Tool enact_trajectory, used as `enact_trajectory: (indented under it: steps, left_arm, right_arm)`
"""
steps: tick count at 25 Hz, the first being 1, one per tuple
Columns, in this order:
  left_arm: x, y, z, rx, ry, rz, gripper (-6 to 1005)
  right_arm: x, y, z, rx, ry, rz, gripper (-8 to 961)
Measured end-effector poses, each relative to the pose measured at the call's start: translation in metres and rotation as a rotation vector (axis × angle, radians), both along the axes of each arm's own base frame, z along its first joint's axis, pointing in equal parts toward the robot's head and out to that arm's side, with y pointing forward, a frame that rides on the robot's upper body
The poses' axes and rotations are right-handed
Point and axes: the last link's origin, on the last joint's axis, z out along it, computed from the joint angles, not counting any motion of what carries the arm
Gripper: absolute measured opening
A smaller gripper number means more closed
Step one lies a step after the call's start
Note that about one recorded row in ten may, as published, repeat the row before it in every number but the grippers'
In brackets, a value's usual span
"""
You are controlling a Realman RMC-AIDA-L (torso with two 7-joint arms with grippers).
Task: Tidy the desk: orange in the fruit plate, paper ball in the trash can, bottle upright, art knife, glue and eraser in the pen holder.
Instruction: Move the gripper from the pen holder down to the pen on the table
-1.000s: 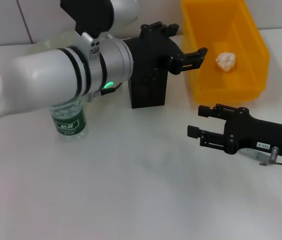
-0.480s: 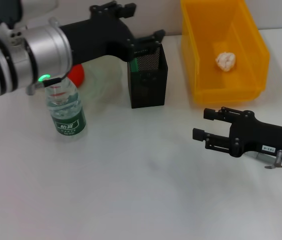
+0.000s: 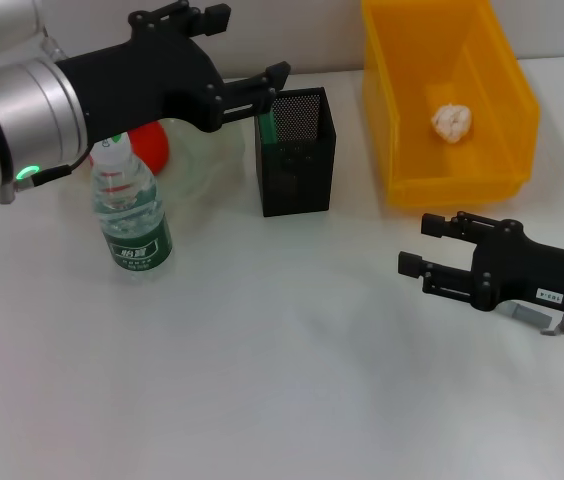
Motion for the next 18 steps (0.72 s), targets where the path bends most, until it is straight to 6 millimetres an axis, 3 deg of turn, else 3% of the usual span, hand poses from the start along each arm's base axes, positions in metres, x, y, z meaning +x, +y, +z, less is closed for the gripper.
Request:
enact_trajectory:
  steps: [8, 14, 18]
  left_arm:
    - [-0.011, -0.002, 0.011, -0.002, -0.029, 0.009, 802]
    - [-0.030, -0.012, 0.035, -0.036, -0.138, -0.058, 802]
    - [-0.050, -0.013, 0.038, -0.060, -0.171, -0.053, 802]
  right_arm:
    - [0.002, 0.002, 0.009, 0.016, 0.004, -0.026, 693]
    - [0.006, 0.006, 0.044, 0.017, -0.047, -0.091, 693]
    - [0.003, 0.010, 0.056, -0.016, -0.094, -0.129, 693]
